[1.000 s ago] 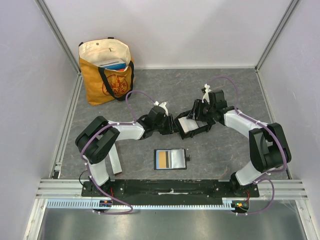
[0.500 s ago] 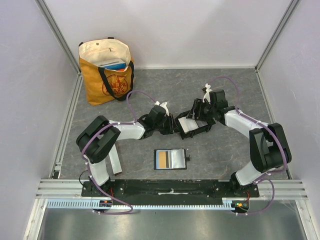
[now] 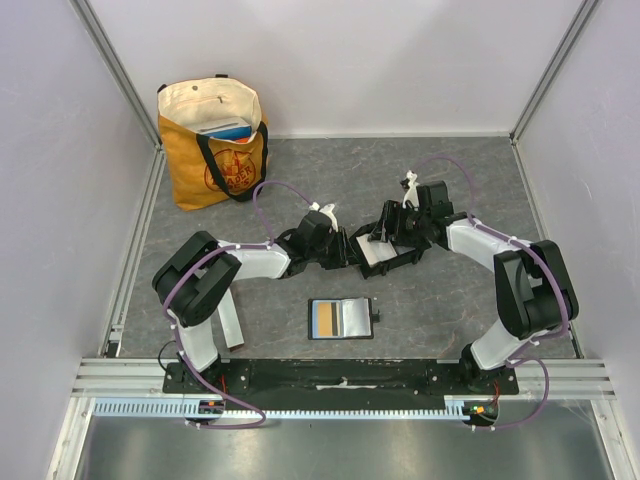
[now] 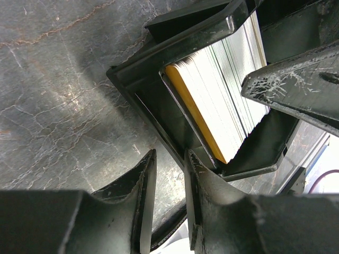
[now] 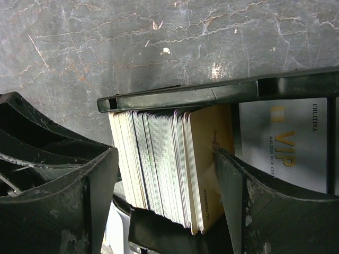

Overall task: Put the credit cards into the card holder
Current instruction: Pick up the credit card from the storage box.

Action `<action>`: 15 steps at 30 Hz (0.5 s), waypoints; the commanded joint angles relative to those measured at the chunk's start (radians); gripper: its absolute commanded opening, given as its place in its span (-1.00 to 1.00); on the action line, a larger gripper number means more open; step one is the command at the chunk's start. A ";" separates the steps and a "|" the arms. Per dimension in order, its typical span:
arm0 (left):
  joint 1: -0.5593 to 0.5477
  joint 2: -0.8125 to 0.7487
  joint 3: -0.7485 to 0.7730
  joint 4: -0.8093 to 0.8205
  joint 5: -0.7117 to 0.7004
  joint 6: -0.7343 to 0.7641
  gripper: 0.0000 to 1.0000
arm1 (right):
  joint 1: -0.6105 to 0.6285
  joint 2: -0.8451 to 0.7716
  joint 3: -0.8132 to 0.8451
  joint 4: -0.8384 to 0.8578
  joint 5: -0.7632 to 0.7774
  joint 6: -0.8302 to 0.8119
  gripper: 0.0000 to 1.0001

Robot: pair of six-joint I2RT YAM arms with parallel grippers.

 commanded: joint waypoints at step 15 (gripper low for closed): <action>0.005 0.008 0.030 0.034 0.016 -0.002 -0.35 | -0.008 -0.063 0.022 -0.007 -0.022 -0.005 0.35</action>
